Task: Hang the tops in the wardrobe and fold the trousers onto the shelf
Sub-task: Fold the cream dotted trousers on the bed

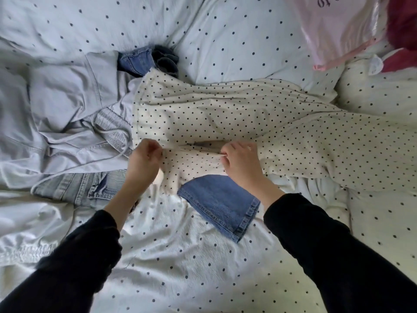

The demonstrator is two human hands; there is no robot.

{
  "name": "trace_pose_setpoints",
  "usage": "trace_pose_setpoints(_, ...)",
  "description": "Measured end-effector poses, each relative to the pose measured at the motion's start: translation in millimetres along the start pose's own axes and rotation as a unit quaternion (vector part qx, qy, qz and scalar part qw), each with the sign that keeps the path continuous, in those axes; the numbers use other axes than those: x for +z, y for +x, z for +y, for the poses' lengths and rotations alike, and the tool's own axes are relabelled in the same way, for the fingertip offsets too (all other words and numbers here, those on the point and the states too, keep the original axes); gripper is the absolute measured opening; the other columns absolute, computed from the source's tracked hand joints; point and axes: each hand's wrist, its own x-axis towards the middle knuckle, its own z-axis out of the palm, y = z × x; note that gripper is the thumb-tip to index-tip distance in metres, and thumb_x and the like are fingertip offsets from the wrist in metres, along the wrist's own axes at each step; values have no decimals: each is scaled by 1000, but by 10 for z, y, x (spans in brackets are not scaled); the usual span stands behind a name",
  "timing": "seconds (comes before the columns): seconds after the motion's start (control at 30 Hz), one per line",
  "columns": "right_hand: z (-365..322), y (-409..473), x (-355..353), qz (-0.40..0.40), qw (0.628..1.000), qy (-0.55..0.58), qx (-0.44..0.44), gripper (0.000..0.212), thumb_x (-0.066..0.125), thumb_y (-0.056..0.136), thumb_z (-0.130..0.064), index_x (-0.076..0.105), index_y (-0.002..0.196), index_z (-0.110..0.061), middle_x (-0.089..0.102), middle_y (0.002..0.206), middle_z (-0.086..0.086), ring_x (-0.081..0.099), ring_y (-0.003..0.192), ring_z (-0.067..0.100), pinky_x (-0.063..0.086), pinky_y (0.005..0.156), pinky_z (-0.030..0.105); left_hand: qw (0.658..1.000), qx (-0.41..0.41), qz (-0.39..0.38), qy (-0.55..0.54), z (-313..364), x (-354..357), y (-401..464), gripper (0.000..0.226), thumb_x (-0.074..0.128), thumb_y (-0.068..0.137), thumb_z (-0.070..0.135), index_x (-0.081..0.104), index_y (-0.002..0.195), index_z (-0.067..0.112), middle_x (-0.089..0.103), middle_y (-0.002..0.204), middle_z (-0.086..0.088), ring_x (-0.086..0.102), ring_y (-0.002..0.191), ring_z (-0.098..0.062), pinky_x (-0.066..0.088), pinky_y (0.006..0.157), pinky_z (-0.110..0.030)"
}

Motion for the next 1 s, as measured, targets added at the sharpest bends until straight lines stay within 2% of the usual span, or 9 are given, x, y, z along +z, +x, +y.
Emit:
trace_pose_setpoints(0.1,-38,304,-307,-4,998,68,5,9,62,88,-17,60,85,-9,62,68,1,57,62,22,37,84,38,999,20,27,-13,180,-89,281,9,42,96,4,50,99,9,55,79,-3,48,63,-18,38,56,-28)
trace_pose_setpoints(0.27,-27,913,-575,8,991,132,13,20,55,95,-26,60,99,-8,67,83,4,62,73,21,48,70,33,994,84,65,17,522,-305,891,14,46,95,4,53,104,12,56,74,-1,46,56,-12,37,49,-28)
trace_pose_setpoints(0.4,20,1371,-539,23,987,152,44,19,55,94,-24,60,102,-7,67,87,6,61,78,24,47,66,33,990,97,95,30,724,-362,1346,15,51,93,9,58,106,9,60,86,-3,52,71,-17,39,62,-26)
trace_pose_setpoints(0.53,97,1821,-375,9,987,147,65,14,52,95,-22,58,97,-9,65,87,5,59,79,25,43,64,32,990,72,121,15,728,-266,1803,14,54,90,8,63,101,6,59,84,0,54,79,-15,41,69,-24)
trace_pose_setpoints(0.63,181,2074,-243,16,989,127,76,15,52,95,-22,59,99,-9,66,93,6,59,84,26,43,68,33,988,65,142,6,671,-158,2086,10,58,90,11,63,98,7,58,76,7,51,68,-8,40,59,-17)
trace_pose_setpoints(0.7,197,2179,-123,14,991,98,87,15,49,95,-19,59,100,-9,64,95,8,59,88,27,42,70,33,987,61,146,13,602,-81,2217,12,59,90,14,60,100,8,54,71,10,49,63,-6,41,57,-22)
trace_pose_setpoints(0.83,78,2130,78,-32,996,-28,79,27,45,96,-20,51,122,-14,55,121,9,49,113,31,37,91,41,990,39,131,36,320,-12,2169,34,62,88,31,53,111,8,59,96,-5,56,88,-24,47,77,-37)
trace_pose_setpoints(0.93,-141,1852,150,47,998,-13,40,36,47,91,-23,51,126,-15,52,130,8,47,121,29,36,99,52,985,28,161,50,115,-39,1858,36,60,89,36,52,107,5,55,105,-11,53,97,-28,45,84,-40)
trace_pose_setpoints(1.0,-301,1547,224,75,997,-2,5,39,40,91,-27,52,126,-16,49,134,8,44,126,27,33,102,56,983,9,164,82,-38,-44,1574,33,55,93,33,54,105,2,54,106,-15,50,98,-28,44,88,-41)
